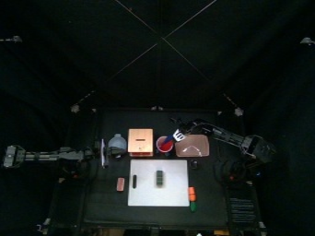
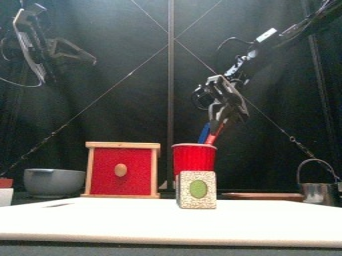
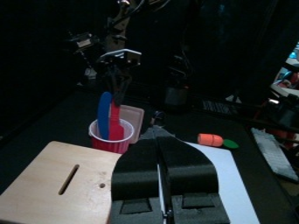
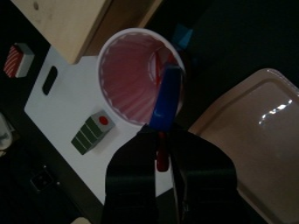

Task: Cut the sushi into 4 pieces with the knife
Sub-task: Grasp knife edge with left hand

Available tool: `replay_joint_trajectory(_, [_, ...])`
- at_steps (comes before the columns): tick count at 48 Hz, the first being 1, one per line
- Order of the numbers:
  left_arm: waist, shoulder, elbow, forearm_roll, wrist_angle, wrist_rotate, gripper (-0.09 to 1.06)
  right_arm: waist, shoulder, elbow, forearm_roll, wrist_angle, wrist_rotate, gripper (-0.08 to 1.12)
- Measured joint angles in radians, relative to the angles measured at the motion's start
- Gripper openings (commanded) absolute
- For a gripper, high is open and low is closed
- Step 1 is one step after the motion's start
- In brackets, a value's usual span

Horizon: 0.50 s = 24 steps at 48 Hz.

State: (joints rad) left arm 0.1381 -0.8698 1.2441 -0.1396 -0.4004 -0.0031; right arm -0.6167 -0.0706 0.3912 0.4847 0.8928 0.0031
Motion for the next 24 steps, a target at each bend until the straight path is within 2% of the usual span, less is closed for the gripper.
replay_joint_trajectory(11, [0.011,0.000,0.003,0.000,-0.002,0.000,0.07,0.003,-0.046,-0.071,0.002,0.091,0.005,0.17])
replay_joint_trajectory(24, [0.015,0.000,0.003,0.000,-0.017,0.003,0.09,0.006,-0.241,-0.110,-0.006,0.110,0.006,0.17])
